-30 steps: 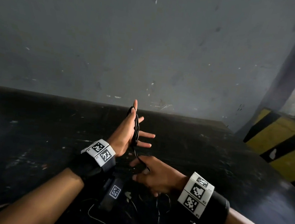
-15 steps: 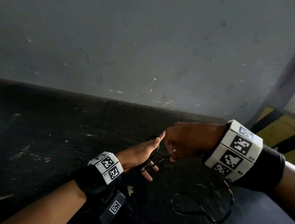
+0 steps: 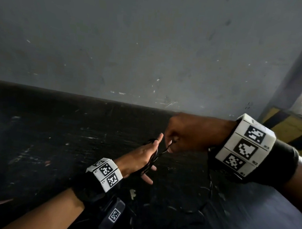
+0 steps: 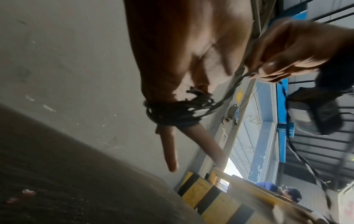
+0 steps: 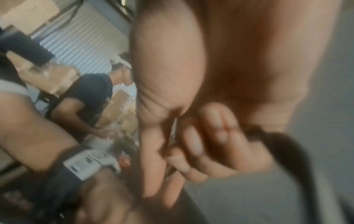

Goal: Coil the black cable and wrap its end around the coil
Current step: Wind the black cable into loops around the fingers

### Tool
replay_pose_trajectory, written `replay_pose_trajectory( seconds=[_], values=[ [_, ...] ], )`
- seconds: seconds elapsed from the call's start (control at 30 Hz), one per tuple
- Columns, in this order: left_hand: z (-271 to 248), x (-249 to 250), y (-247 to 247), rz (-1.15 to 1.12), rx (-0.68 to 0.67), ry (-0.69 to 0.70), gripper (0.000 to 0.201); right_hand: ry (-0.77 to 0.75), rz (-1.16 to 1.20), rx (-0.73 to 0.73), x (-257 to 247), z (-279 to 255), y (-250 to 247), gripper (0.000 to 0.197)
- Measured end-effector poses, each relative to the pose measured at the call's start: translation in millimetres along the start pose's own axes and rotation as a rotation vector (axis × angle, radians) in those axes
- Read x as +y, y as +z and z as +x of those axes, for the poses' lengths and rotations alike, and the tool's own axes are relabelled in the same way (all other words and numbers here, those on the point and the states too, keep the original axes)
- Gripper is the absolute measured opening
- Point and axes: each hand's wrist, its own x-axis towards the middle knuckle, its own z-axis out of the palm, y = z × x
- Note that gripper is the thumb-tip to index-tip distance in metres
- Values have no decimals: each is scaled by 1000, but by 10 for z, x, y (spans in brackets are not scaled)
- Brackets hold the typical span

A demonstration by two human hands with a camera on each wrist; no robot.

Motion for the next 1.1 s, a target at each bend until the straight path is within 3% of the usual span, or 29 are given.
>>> replay_pose_trajectory(
  seconds=[0.17,0.37,0.5,0.67,0.73,0.8,0.93,1.03,1.1],
  values=[
    [-246,208,68,-26,-202,-44,56,168,-20,39,388,-21,-75,26],
    [-347,422,-27,87,-296,-50,55,146,72,89,583,-45,-91,25],
    [-407,533,-118,35,-429,-48,52,137,126,131,718,-42,-104,18],
    [-454,576,-206,-157,-552,34,49,104,278,350,827,-16,70,17],
    [-445,567,-238,-231,-510,70,49,87,448,417,845,-20,186,22],
    [-422,532,-265,-253,-383,91,48,72,531,451,802,-51,268,28],
    [-315,405,-283,-190,-145,42,50,-52,571,405,505,-169,176,25],
    [-254,302,-233,-100,-91,-18,62,-126,565,345,327,-210,1,21],
    [-244,247,-198,-74,-130,-28,67,-102,518,328,339,-170,-57,21]
  ],
)
